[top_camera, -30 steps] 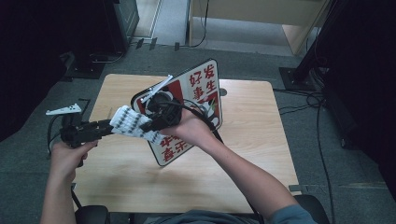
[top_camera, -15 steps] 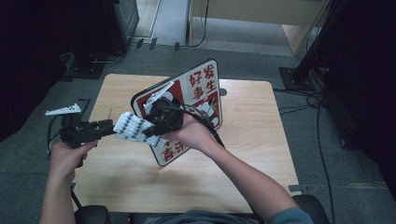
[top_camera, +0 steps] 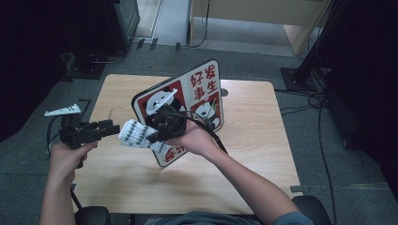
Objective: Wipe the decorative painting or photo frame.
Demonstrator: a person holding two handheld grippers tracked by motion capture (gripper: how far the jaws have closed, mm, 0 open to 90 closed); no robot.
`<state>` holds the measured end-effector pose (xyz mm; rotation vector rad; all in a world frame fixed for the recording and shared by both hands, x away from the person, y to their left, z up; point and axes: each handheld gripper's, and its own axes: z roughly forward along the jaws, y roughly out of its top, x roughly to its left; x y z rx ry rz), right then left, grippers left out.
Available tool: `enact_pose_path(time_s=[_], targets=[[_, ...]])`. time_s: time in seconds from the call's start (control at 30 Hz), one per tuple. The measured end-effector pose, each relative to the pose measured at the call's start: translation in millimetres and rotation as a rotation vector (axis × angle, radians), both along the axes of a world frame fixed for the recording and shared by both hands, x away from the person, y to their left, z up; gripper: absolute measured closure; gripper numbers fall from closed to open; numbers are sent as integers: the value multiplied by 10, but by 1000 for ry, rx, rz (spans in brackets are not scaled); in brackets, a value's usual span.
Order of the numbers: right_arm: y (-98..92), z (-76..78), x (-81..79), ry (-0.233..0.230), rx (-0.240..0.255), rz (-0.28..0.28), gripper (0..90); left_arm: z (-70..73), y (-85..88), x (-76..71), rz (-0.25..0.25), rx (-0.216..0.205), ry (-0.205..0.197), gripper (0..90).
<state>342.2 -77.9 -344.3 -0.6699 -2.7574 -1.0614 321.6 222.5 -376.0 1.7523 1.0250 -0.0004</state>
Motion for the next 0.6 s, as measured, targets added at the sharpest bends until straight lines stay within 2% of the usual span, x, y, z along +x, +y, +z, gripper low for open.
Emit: enact_pose_path(time_s=[0.6], targets=[[-12, -228, -33, 26, -21, 0, 800, 80, -84, -30, -20, 6, -20, 397]])
